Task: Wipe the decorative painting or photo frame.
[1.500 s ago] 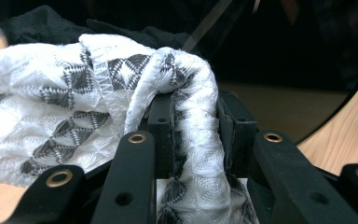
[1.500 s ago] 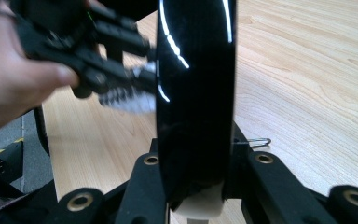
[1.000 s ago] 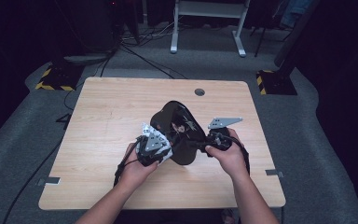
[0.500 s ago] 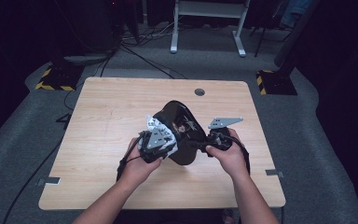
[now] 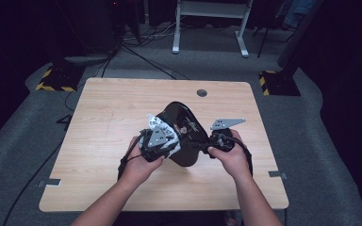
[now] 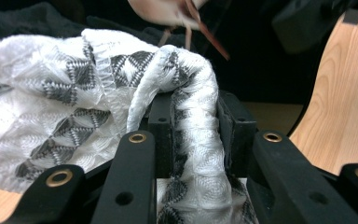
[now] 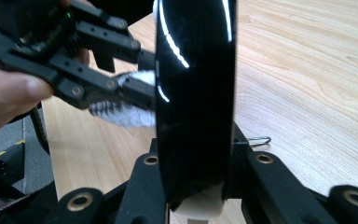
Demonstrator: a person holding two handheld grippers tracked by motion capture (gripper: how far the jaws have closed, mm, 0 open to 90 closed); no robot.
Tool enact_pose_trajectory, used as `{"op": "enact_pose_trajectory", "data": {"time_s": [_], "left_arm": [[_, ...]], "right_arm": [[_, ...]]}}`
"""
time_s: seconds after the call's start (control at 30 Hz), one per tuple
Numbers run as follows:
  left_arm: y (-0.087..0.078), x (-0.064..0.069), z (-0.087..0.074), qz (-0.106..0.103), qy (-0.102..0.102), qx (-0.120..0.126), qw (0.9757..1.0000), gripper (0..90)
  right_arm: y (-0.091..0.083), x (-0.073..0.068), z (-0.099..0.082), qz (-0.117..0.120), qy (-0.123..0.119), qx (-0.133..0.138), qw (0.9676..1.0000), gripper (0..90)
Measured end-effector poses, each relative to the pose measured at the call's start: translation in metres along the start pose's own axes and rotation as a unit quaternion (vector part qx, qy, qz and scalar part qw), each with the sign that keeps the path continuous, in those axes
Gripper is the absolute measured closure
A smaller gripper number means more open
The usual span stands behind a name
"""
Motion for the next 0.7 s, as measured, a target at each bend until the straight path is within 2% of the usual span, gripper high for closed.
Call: {"op": "enact_pose_trajectory", "data": {"time_s": [0.13, 0.3, 0.7], "left_arm": [[0.009, 0.005, -0.016, -0.009, -0.009, -0.011, 0.9999, 71.0], [0.018, 0.012, -0.034, -0.019, -0.011, -0.024, 0.9995, 71.1], [0.029, 0.018, -0.052, -0.024, -0.011, -0.048, 0.9985, 71.2]], "right_arm": [[0.000, 0.000, 0.000, 0.000, 0.002, 0.001, 1.0000, 77.4], [0.000, -0.001, 0.000, -0.001, -0.002, 0.000, 1.0000, 77.4], [0.000, 0.000, 0.000, 0.000, -0.001, 0.000, 1.0000, 77.3]]}}
Point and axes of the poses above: each handheld gripper's, and its own axes: y roughly forward along the jaws, z roughly out of its top, x roughly to its right, the point moved 5 cm from there along y, roughly forward along the jaws, and after that the axes turned 9 degrees about y, right-handed, at the moved point
